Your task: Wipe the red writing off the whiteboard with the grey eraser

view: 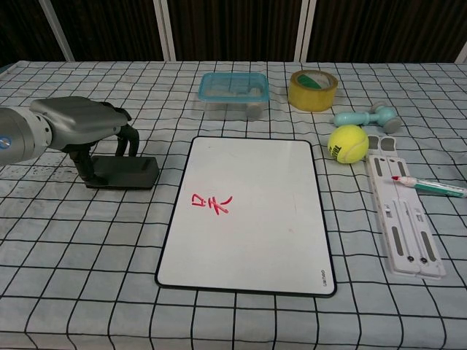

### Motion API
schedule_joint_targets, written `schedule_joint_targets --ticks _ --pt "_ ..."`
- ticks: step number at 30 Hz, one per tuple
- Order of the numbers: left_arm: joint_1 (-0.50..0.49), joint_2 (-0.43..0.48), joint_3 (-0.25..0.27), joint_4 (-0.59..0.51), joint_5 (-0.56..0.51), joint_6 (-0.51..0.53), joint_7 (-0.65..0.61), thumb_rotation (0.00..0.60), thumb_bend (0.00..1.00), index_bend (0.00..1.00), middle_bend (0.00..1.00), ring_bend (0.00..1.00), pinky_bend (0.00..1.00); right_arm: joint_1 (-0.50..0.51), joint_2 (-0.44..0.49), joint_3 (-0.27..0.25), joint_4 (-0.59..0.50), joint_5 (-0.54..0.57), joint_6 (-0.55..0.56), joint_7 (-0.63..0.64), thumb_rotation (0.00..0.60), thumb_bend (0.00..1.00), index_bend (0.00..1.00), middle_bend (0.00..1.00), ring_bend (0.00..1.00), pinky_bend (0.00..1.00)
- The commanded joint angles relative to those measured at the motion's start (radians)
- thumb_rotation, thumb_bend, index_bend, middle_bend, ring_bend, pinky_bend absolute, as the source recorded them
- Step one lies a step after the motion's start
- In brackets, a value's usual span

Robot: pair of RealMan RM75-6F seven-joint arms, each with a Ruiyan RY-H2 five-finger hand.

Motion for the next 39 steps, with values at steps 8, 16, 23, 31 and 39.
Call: schedule_joint_targets --ticks 8,16,23,31,39 --pt "-0.011 -0.010 0.000 0.018 -0.024 -0.002 0.005 0.600 0.25 0.37 0.42 0.00 0.02 0.002 0.003 0.001 -0.005 0.005 -0.004 0.000 0.600 0.08 0.06 0.11 0.20 0.21" --pt "-0.018 0.008 -0.005 -0.020 -0.011 0.005 -0.002 0.600 0.31 0.42 0.46 0.00 0.02 0.000 0.003 0.001 -0.006 0.006 -0.004 0.005 0.600 0.08 0.06 0.11 0.20 0.21" --pt "-0.026 0.051 -0.024 -0.103 0.013 0.043 0.001 0.600 0.32 0.43 0.47 0.00 0.02 -0.001 0.003 0.000 -0.006 0.004 0.000 0.006 0.600 0.08 0.06 0.11 0.20 0.21" --pt "-0.081 0.010 -0.079 -0.145 0.004 0.109 0.086 0.600 0.35 0.44 0.48 0.00 0.02 0.000 0.004 0.001 -0.010 0.006 -0.002 0.007 0.600 0.08 0.06 0.11 0.20 0.21" --pt "-0.167 -0.128 -0.128 -0.081 -0.097 0.143 0.206 0.600 0.36 0.44 0.48 0.00 0.02 0.000 0.005 0.002 -0.009 0.009 -0.004 0.010 0.600 0.08 0.06 0.11 0.20 0.21"
